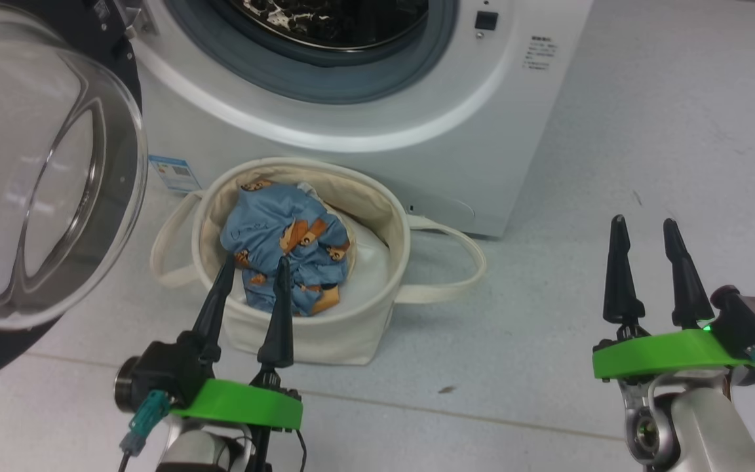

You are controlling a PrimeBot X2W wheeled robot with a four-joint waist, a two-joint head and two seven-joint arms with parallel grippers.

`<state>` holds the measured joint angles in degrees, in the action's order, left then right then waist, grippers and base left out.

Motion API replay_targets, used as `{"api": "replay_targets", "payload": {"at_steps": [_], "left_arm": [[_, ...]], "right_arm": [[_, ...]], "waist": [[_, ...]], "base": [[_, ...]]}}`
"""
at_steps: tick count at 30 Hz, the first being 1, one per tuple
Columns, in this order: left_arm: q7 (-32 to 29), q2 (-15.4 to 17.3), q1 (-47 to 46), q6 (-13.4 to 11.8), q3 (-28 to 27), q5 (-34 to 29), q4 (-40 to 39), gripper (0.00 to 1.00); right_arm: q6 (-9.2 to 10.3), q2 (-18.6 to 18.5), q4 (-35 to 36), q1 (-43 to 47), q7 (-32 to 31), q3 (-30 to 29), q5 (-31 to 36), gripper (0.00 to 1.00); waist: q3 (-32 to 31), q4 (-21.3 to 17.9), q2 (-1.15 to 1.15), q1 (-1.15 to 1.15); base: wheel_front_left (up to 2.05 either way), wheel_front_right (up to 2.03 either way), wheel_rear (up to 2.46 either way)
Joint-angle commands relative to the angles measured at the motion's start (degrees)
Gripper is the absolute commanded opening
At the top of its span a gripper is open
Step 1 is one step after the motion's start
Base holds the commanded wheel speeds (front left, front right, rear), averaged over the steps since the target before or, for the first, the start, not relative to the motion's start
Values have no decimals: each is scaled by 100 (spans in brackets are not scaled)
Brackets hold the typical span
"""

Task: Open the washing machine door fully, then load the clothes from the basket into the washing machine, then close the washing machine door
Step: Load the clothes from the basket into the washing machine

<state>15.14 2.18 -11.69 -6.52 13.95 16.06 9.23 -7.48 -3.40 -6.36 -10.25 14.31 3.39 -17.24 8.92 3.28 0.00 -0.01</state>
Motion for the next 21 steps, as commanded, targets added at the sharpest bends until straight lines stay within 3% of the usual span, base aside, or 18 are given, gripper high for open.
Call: {"api": "replay_targets", "payload": {"at_steps": [1, 12, 21], "left_arm": [[-15, 70, -144, 6, -152, -78, -279, 100], [-15, 70, -150, 123, 85, -244, -304, 100], [-15, 70, -157, -89, 77, -374, -352, 100]], "right_arm": [[-1, 52, 168, -151, 69, 145, -19, 100], [-1, 52, 116, -181, 69, 219, -36, 100], [-1, 52, 75, -212, 69, 264, -51, 100]], "waist": [[5, 9, 0, 1], [36, 106, 0, 1], [74, 153, 0, 1]], "base": [[163, -205, 42], [102, -105, 3], [5, -5, 0]]}}
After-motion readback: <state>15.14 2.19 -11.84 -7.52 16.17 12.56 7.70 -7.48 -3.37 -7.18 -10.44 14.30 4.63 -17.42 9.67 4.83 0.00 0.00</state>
